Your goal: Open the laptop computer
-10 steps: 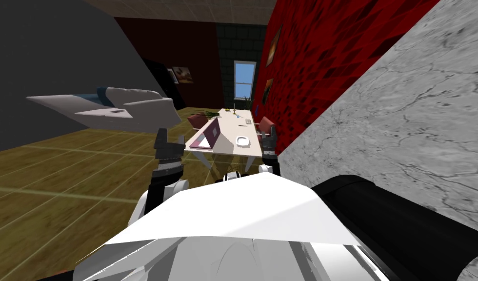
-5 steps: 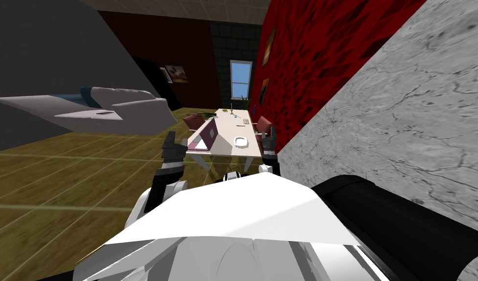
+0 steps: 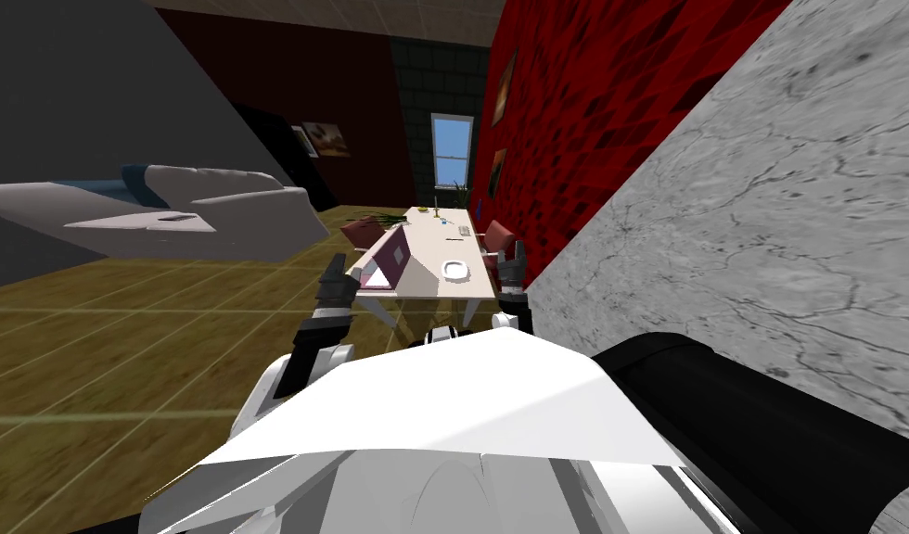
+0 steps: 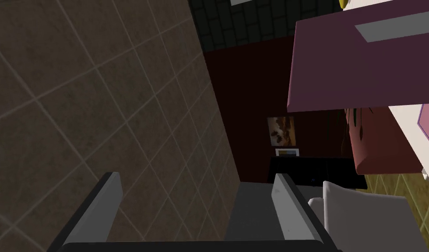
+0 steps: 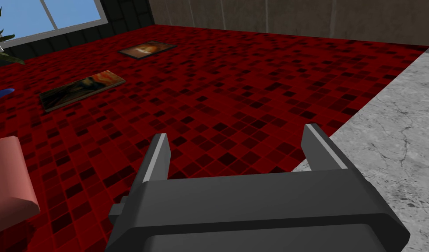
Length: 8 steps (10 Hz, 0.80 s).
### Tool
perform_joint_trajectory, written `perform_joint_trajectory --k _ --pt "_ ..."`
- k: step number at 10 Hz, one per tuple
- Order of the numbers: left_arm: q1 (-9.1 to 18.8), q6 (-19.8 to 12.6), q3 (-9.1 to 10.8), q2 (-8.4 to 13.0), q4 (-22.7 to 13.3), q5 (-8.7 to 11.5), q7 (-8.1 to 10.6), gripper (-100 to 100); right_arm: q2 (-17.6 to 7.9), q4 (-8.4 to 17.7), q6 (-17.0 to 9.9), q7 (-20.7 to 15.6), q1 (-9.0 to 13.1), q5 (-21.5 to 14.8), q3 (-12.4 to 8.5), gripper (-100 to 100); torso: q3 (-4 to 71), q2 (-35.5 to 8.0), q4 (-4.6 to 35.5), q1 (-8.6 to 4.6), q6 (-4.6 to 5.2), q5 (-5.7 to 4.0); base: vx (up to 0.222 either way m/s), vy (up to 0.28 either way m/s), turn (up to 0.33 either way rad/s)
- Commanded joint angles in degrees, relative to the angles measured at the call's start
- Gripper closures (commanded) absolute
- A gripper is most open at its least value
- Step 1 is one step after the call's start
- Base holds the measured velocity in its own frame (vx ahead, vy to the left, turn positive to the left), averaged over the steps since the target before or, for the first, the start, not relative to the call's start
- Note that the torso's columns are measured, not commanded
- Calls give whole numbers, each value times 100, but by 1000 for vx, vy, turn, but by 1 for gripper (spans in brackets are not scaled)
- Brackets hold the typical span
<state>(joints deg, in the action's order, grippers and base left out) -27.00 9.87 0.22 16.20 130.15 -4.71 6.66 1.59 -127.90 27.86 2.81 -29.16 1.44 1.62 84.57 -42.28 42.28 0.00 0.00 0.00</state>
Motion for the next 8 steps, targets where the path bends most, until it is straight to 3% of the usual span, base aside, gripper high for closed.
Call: perform_joint_trajectory --k 1,8 --pt "-19 -356 -2 346 -78 -137 -1 -100 0 0 0 0 0 0 0 0 1 2 -1 0 1 0 27 -1 -111" --pt "-19 -1136 -2 1017 -258 -433 2 -100 0 0 0 0 0 0 0 0 1 1 0 1 0 0 24 -1 -79"
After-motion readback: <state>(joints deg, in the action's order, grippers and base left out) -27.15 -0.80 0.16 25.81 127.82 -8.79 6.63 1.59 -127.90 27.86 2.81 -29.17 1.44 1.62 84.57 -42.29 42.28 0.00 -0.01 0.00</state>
